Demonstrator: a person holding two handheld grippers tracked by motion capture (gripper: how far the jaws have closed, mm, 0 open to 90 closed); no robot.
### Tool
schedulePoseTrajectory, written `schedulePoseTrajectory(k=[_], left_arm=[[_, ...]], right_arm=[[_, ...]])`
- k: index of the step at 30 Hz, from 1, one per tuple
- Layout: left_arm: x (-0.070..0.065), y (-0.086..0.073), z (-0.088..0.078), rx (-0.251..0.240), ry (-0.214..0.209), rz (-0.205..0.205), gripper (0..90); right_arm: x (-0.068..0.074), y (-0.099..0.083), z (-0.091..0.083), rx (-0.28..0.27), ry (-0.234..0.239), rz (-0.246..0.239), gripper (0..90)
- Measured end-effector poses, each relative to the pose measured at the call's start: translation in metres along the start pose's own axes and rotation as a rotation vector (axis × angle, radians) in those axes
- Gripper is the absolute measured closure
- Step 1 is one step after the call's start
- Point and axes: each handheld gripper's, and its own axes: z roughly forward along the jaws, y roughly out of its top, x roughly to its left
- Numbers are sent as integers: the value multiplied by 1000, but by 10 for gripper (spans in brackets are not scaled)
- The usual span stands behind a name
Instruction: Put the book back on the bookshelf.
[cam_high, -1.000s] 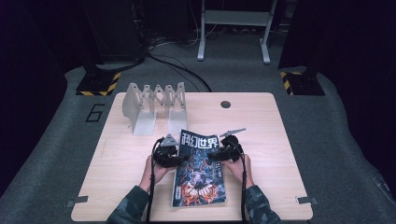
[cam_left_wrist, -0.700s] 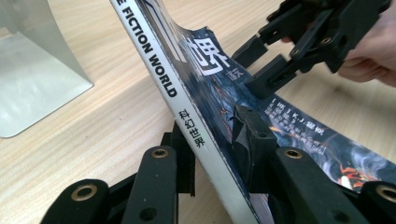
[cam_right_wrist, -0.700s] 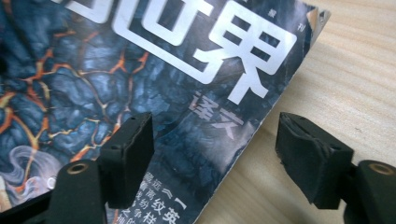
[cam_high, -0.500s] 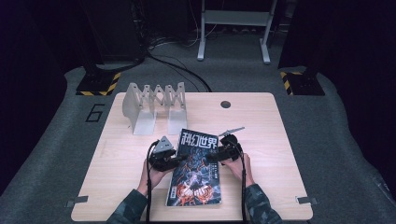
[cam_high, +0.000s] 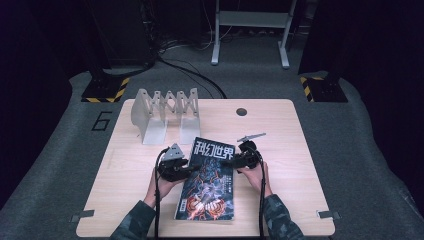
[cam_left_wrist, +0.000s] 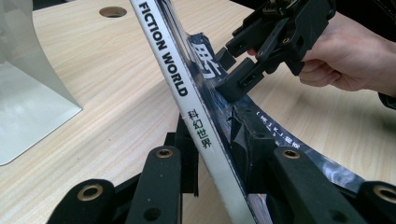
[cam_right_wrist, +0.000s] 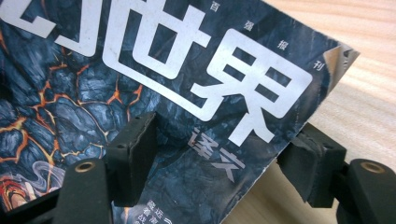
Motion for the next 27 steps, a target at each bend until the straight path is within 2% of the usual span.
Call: schedulePoseTrajectory(k=[1,3,6,7,9,11,16,18,21,25,27], left_arm=[[1,1,0,10,-1,-16,730],[4,4,0,33,-12,-26,731],[7,9,0,71,-16,-41,730],[9,11,0,87,-20,-39,729],[10,13,0,107,-12,-28,728],[10,13,-1,108,-17,-37,730],[11,15,-4,112,-17,-63,734],[12,16,-6,115,-17,-47,734],[10,17,-8,116,-11,-49,733],[11,18,-10,125,-21,-66,732],[12,19,-11,124,-19,-60,731]], right_arm=[[1,0,-1,3,-8,-1,311],[2,1,-1,-1,-19,-19,319],[6,2,-3,-4,-26,-20,332],[5,2,-4,-9,-24,-27,335],[6,4,-6,-9,-9,-12,352],[6,5,-9,-17,-8,-16,382],[13,10,-16,-19,-41,-45,487],[16,12,-20,-35,-55,-63,560],[19,15,-25,-40,-69,-79,635],[26,19,-30,-51,-82,-107,701],[29,20,-33,-63,-90,-132,726]])
